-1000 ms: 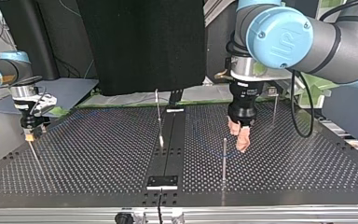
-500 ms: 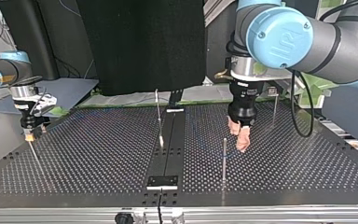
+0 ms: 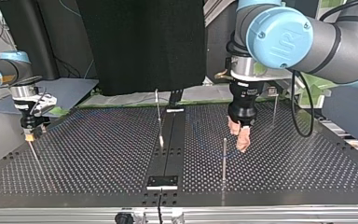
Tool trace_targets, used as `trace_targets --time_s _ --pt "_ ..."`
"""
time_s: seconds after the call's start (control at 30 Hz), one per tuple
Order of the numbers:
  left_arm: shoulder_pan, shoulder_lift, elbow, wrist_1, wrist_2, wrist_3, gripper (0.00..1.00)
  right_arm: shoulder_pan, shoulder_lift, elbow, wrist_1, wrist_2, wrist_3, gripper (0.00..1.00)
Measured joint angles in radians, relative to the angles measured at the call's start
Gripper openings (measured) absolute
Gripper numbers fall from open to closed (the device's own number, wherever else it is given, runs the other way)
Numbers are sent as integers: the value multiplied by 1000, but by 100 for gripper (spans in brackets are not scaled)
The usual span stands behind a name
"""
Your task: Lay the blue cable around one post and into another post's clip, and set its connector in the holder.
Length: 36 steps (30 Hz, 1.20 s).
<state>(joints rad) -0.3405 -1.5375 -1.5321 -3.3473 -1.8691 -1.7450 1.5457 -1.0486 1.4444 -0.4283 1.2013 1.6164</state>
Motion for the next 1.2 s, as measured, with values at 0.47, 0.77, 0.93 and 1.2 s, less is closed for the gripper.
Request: trace_targets --time_s 0.47,0.77,0.93,1.2 --pt "0 0 0 0 0 -2 100 0 0 0 0 0 -1 100" --pt "-1 0 -4 1 0 -11 100 2 0 0 0 0 -1 100" --pt "-5 0 -37 24 1 -10 100 3 0 0 0 0 -1 100" --pt "-18 1 -108 92 15 -17 100 3 0 0 0 0 -1 100"
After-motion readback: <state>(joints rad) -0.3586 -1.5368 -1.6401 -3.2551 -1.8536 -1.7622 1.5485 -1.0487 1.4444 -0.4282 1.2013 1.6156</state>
